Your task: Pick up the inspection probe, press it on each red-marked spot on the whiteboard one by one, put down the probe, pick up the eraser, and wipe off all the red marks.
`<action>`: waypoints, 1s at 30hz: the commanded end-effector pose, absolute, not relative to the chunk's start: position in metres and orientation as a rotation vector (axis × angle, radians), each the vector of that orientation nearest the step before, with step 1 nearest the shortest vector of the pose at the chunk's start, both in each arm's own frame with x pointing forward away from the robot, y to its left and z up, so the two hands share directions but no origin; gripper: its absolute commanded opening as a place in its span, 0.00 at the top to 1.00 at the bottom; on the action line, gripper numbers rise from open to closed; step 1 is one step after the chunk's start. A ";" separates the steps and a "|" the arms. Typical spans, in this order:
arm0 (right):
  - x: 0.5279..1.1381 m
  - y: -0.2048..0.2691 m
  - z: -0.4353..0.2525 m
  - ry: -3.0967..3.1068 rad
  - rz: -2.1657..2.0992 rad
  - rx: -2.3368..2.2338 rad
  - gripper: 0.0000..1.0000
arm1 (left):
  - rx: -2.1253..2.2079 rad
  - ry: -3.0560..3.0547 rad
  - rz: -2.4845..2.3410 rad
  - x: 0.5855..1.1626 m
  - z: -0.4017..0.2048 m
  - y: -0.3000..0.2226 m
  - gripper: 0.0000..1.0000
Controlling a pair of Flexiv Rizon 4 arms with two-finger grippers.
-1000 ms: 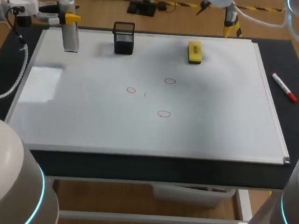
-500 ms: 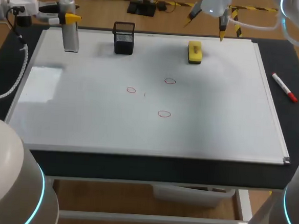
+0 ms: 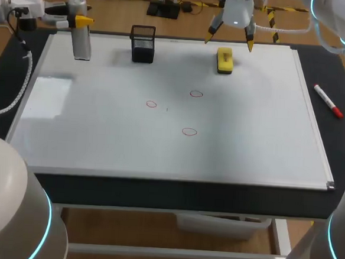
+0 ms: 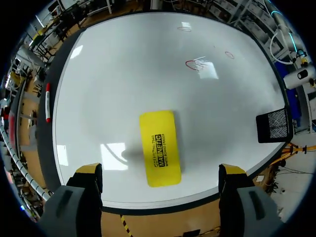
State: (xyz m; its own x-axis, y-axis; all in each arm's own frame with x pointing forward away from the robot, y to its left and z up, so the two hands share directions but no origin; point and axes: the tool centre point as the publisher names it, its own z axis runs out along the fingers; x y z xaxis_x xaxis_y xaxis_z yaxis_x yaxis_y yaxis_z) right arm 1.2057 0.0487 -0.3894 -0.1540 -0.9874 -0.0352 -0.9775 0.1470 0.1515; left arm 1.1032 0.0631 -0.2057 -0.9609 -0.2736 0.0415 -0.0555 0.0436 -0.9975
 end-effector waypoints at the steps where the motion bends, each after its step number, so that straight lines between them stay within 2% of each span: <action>1: 1.207 0.050 -0.400 -2.295 -0.209 2.028 0.00 | -0.344 2.144 -2.037 1.102 -0.204 0.062 1.00; 30: 1.201 0.053 -0.425 -2.184 -0.224 2.134 0.00 | -0.344 2.144 -2.037 1.102 -0.204 0.062 1.00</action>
